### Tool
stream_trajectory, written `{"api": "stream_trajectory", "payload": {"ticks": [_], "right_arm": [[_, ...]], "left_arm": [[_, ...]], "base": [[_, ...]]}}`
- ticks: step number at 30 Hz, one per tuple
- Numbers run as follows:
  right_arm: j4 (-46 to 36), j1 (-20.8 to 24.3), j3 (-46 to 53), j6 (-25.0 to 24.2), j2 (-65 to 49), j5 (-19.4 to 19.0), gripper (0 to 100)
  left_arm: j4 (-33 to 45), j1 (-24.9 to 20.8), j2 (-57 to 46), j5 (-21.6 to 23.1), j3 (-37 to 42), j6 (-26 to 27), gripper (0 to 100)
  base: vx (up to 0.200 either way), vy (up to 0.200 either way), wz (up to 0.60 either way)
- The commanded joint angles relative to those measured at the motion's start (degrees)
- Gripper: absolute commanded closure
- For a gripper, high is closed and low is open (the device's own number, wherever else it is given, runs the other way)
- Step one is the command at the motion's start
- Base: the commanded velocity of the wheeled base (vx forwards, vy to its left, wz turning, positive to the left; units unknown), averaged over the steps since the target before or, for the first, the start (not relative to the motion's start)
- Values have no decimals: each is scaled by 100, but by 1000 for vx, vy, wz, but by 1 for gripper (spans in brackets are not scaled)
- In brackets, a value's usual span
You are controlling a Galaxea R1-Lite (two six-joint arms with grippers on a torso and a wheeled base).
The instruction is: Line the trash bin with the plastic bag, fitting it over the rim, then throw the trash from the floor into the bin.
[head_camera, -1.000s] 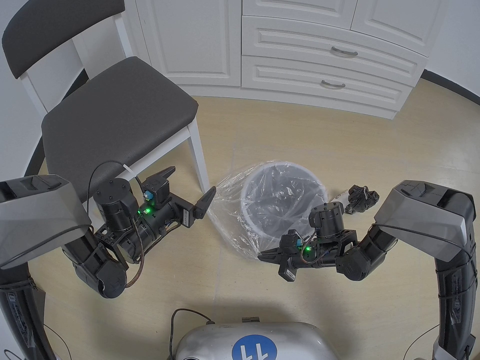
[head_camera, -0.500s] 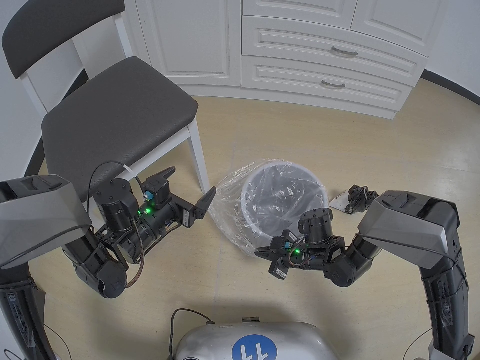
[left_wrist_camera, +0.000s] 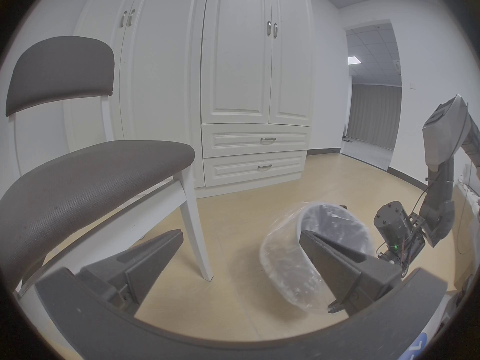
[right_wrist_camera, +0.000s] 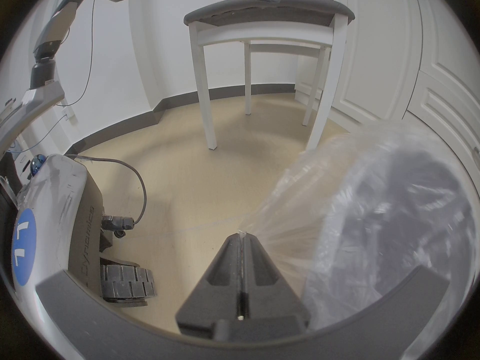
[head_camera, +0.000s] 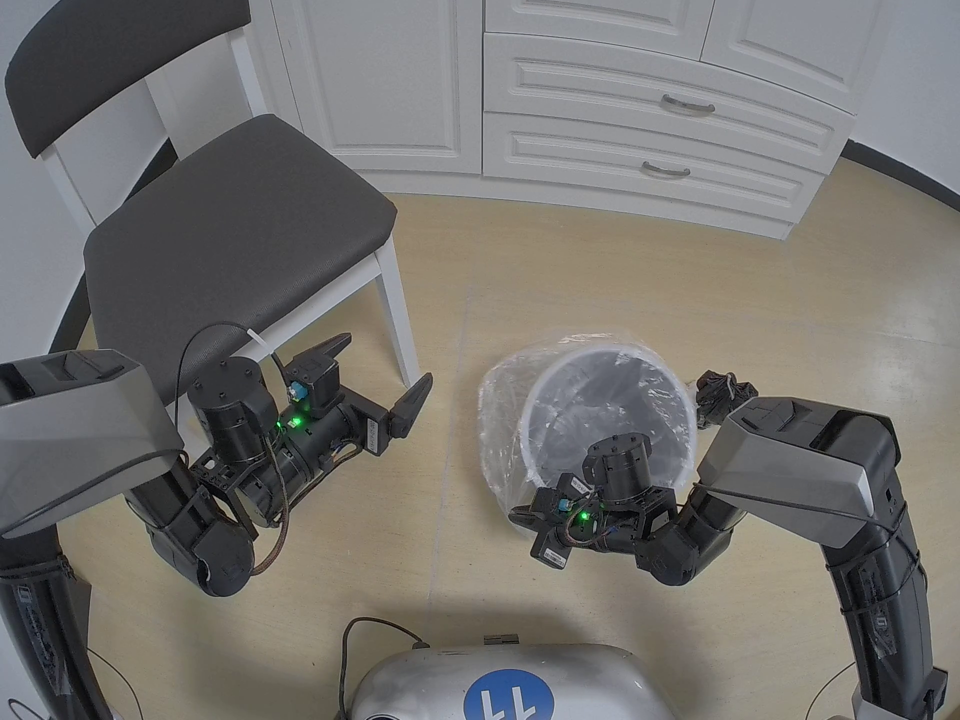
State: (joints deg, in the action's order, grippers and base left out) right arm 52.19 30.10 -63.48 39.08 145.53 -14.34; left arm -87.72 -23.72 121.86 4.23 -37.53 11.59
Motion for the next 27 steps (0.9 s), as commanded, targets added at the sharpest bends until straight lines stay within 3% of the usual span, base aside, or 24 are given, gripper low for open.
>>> {"api": "stream_trajectory", "payload": {"ticks": [1, 27], "right_arm": [[2, 31, 2, 3, 28, 1, 100], [-68, -101, -68, -15, -684, -17, 100]], "left_arm": [[1, -1, -4, -1, 1, 1, 0], [1, -1, 5, 8, 1, 1, 0]], "base": [[0, 0, 0], [0, 0, 0]]}}
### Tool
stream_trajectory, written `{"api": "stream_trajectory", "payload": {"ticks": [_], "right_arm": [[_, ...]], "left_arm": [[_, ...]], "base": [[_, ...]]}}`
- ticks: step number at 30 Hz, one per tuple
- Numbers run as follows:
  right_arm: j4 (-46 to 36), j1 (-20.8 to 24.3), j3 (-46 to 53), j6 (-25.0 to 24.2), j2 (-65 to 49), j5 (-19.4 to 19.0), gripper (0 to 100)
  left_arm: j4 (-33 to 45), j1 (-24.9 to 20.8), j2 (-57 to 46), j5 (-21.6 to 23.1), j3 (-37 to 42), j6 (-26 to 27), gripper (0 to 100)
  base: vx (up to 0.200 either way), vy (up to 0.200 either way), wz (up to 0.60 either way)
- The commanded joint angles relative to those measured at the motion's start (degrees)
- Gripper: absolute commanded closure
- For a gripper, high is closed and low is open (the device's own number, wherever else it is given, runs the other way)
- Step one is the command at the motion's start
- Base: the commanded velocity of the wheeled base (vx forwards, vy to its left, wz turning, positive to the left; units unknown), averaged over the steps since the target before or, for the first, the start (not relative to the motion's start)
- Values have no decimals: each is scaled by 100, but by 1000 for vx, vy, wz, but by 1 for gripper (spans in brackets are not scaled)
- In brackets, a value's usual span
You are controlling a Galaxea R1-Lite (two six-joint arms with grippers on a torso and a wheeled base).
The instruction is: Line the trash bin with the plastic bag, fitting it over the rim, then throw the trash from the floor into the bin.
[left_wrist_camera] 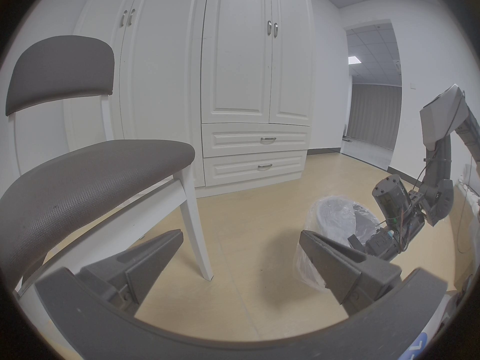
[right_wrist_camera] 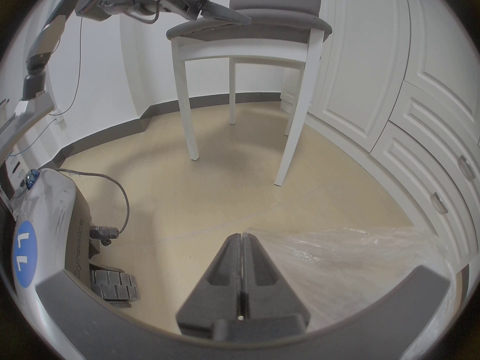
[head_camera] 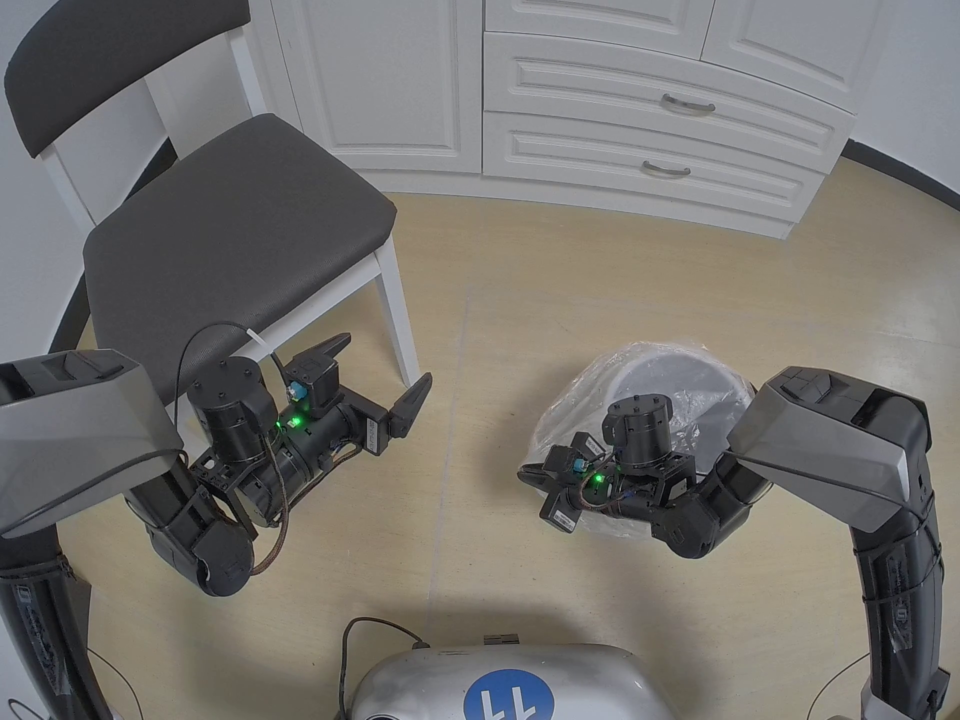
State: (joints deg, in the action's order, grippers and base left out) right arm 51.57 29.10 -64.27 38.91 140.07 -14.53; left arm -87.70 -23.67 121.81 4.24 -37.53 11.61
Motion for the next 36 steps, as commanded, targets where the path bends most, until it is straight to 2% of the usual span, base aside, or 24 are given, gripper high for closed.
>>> {"api": "stream_trajectory", "payload": {"ticks": [1, 2, 3, 14, 17, 22, 24, 26, 28, 30, 32, 34, 35, 36], "right_arm": [[-15, -10, 46, 20, -164, 3, 100], [-15, -18, 64, 29, -182, 3, 100], [-41, -27, 90, 46, -199, 12, 0], [-24, 78, 415, 143, -656, 64, 0], [55, 184, 1145, 161, -1483, 3, 0], [161, 166, 1830, 187, -2230, -50, 0], [609, 87, 2252, 55, -2572, -59, 0], [1022, -36, 2533, -191, -2713, -23, 0], [1804, -282, 3008, -938, -2950, 187, 0], [2323, -502, 3298, -1896, -3100, 592, 0], [2384, -748, 3386, -2801, -3276, 882, 0], [2173, -1170, 3368, -3241, -3381, 908, 0], [2121, -1240, 3359, -3294, -3390, 908, 0], [1796, -1644, 3298, -3522, -3434, 873, 0]], "left_arm": [[-2, -6, 10, -2, 1, 0, 0], [-2, -6, 10, -2, 1, 0, 0], [-2, -6, 10, 6, 1, 0, 0], [-2, -14, 1, 6, 44, 0, 0], [-2, -146, 1, -2, 71, -9, 0], [-2, -331, -26, -46, 185, -18, 0], [-2, -515, -26, -73, 317, -36, 0], [-2, -682, 1, -143, 378, -71, 0], [-2, -928, 97, -442, 396, -150, 0], [16, -1104, 300, -758, 299, -229, 0], [104, -1192, 572, -890, 18, -238, 0], [262, -1289, 880, -943, -342, -246, 0], [306, -1306, 924, -952, -395, -246, 0], [631, -1368, 1082, -1048, -711, -246, 0]], "base": [[0, 0, 0], [0, 0, 0], [0, 0, 0], [0, 0, 0], [0, 0, 0], [0, 0, 0], [0, 0, 0], [0, 0, 0], [0, 0, 0], [0, 0, 0], [0, 0, 0], [0, 0, 0], [0, 0, 0], [0, 0, 0]]}}
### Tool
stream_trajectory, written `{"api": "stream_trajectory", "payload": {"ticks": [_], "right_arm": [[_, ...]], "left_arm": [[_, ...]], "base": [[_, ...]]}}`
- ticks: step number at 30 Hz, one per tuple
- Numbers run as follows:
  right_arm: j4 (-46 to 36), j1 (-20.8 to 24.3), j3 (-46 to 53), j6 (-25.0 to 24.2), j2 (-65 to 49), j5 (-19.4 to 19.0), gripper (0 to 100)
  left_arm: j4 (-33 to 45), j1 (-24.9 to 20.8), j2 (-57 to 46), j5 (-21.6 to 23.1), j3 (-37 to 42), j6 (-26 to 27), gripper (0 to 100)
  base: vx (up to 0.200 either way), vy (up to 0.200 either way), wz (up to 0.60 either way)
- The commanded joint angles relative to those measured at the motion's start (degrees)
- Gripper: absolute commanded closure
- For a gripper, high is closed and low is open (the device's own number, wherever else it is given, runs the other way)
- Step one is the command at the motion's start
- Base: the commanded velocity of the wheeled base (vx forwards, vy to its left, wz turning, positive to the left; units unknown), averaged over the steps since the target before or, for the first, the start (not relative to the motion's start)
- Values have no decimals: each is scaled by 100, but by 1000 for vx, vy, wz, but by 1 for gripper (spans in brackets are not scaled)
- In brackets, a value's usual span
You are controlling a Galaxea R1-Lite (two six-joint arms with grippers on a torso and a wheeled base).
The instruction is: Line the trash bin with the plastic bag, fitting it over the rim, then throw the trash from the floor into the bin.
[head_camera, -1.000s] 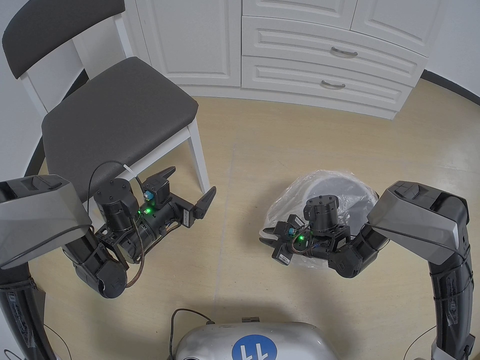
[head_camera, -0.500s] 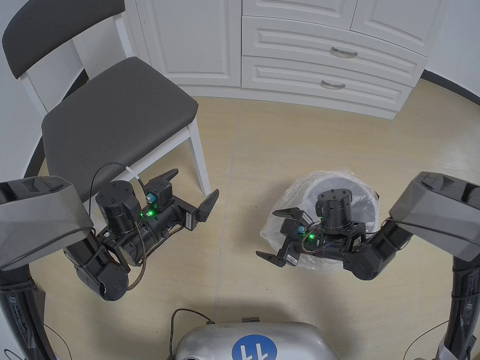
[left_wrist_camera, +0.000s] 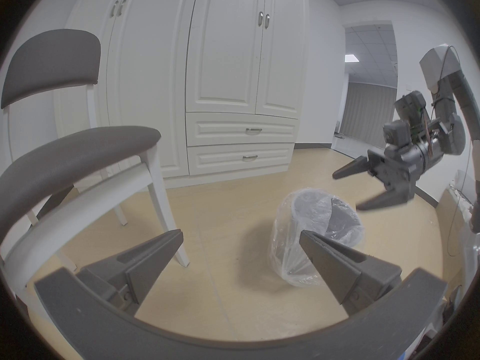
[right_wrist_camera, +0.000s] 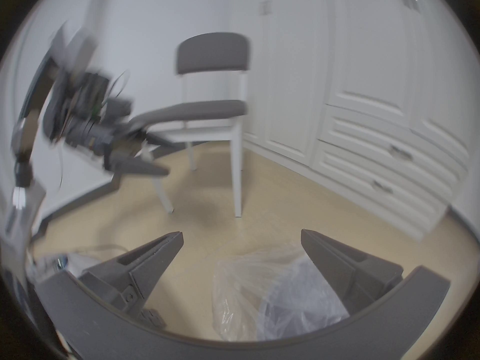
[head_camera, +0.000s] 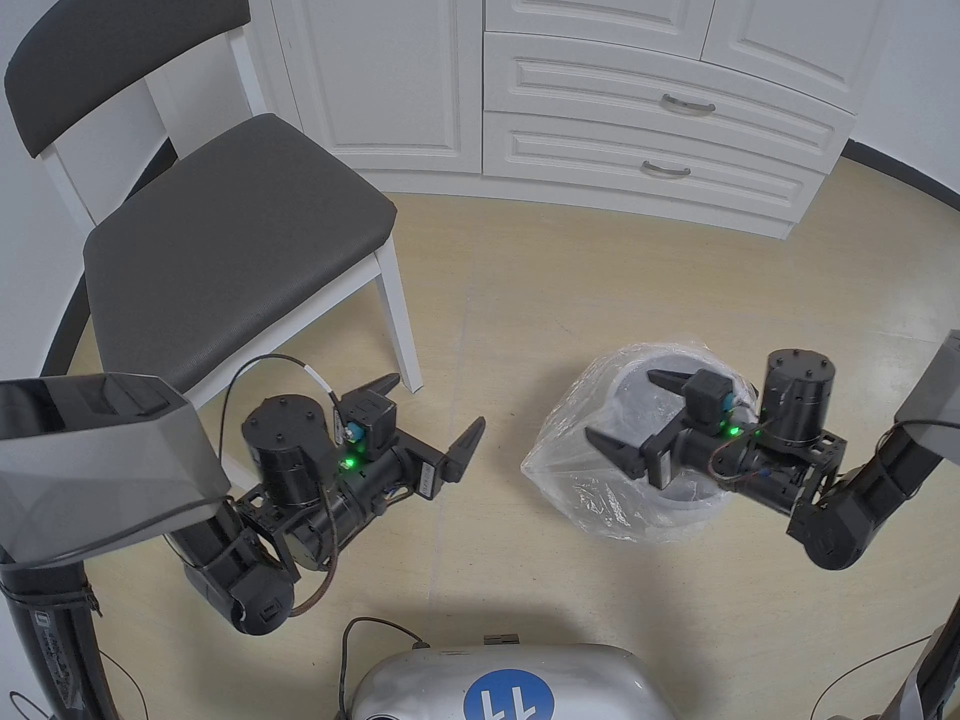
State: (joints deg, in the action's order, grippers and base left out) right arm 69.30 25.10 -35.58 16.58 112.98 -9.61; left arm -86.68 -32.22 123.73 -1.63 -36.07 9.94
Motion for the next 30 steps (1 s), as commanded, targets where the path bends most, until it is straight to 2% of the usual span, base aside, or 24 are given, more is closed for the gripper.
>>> {"api": "stream_trajectory", "payload": {"ticks": [1, 2, 5, 8, 10, 11, 13, 17, 19, 20, 24, 25, 30], "right_arm": [[-40, -1324, 403, -1342, -734, 372, 0], [-391, -1649, 245, -1517, -699, 266, 0], [-1472, -2466, -449, -1632, -514, -120, 0], [-2334, -2941, -871, -1605, -242, -393, 0], [-2536, -3143, -1100, -1552, 40, -454, 0], [-2536, -3143, -1100, -1552, 40, -454, 0], [-2527, -3327, -1390, -1456, 541, -446, 0], [-2527, -3477, -1574, -1342, 936, -410, 0], [-2527, -3486, -1574, -1342, 945, -410, 0], [-2527, -3635, -1662, -1122, 1147, -410, 0], [-2527, -3661, -1671, -1078, 1191, -410, 0], [-2518, -3714, -1741, -955, 1384, -402, 0], [-2527, -3714, -1856, -955, 1657, -393, 0]], "left_arm": [[608, -522, 916, -487, -928, -79, 0], [1030, -584, 995, -619, -1236, -79, 0], [2181, -610, 1179, -777, -2106, -203, 0], [3078, -628, 1355, -803, -2826, -317, 0], [3561, -645, 1531, -803, -3248, -484, 0], [3561, -645, 1531, -803, -3248, -484, 0], [3983, -716, 1944, -803, -3925, -677, 0], [4299, -707, 2594, -821, -4751, -721, 0], [4317, -707, 2612, -821, -4778, -712, 0], [4581, -689, 2928, -839, -5199, -721, 0], [4625, -689, 2972, -865, -5270, -721, 0], [4712, -680, 3210, -918, -5621, -747, 0], [4721, -680, 3570, -926, -6026, -756, 0]], "base": [[0, 0, 0], [0, 0, 0], [0, 0, 0], [0, 0, 0], [0, 0, 0], [0, 0, 0], [0, 0, 0], [0, 0, 0], [0, 0, 0], [0, 0, 0], [0, 0, 0], [0, 0, 0], [0, 0, 0]]}}
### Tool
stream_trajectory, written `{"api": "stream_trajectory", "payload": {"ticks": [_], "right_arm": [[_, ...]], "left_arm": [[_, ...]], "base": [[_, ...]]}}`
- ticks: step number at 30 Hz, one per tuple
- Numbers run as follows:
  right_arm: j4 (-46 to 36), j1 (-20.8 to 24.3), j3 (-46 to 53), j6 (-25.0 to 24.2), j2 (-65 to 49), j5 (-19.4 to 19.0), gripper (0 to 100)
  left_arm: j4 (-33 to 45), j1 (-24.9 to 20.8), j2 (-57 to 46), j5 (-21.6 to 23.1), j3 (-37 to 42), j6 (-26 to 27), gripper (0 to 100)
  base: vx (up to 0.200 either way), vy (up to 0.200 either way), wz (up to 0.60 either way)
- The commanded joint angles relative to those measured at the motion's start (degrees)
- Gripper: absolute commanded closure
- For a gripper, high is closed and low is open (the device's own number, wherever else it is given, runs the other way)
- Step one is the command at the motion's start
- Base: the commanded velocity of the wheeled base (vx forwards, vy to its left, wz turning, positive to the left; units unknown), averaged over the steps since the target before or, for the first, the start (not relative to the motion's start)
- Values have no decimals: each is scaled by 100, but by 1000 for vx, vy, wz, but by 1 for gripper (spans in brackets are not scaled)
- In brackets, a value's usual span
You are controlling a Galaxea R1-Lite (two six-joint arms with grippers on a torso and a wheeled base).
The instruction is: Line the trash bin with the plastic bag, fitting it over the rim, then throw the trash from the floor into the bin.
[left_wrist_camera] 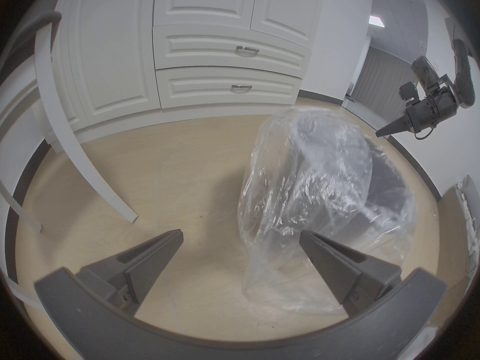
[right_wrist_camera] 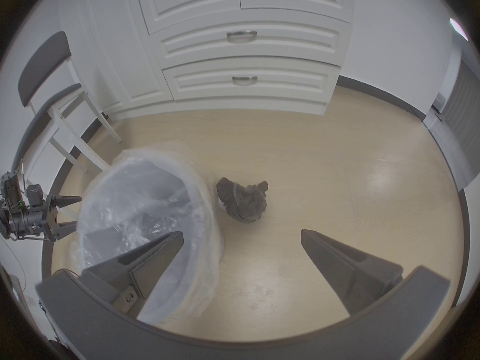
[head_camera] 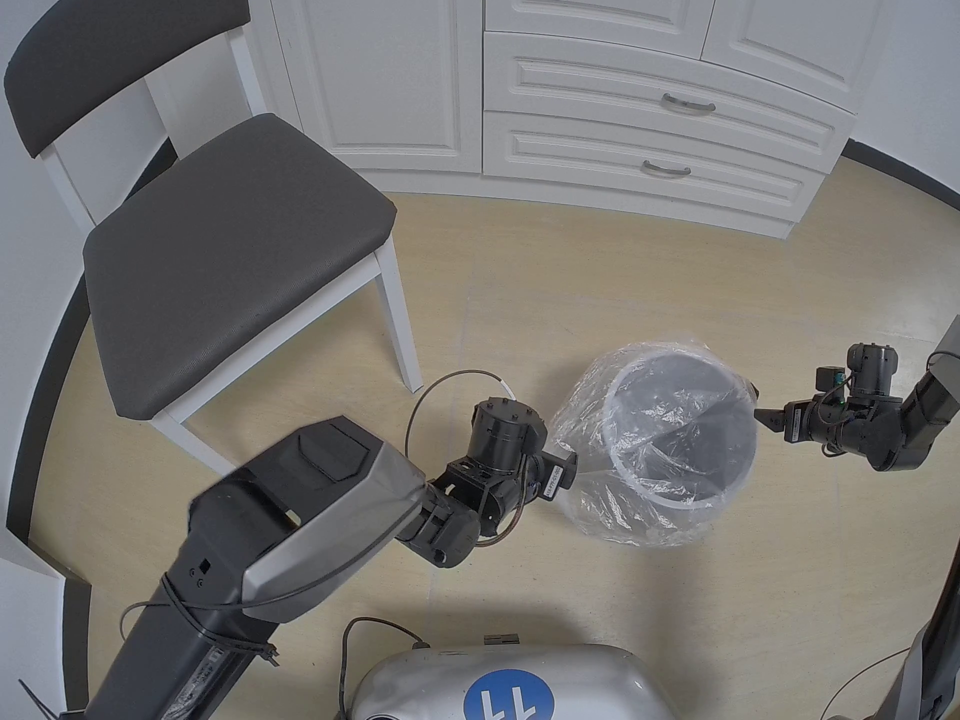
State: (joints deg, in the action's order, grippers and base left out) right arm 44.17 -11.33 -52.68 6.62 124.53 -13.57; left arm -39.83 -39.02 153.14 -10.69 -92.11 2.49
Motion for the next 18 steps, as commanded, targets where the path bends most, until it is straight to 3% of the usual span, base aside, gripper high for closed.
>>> {"api": "stream_trajectory", "payload": {"ticks": [1, 9, 13, 17, 18], "right_arm": [[-5, -72, -182, 50, 555, 3, 0], [-5, -80, -322, 50, 845, 74, 0], [4, -80, -410, 32, 872, 293, 0], [119, -54, -384, -29, 731, 241, 0], [206, 16, -340, -266, 529, 214, 0]], "left_arm": [[45, 9, 709, -21, -527, -11, 0], [406, 79, 1060, -249, -1503, -301, 0], [353, 97, 1043, -276, -1529, -407, 0], [335, 123, 972, -355, -1476, -442, 0], [300, 176, 858, -513, -1424, -521, 0]], "base": [[0, 0, 0], [0, 0, 0], [0, 0, 0], [0, 0, 0], [0, 0, 0]]}}
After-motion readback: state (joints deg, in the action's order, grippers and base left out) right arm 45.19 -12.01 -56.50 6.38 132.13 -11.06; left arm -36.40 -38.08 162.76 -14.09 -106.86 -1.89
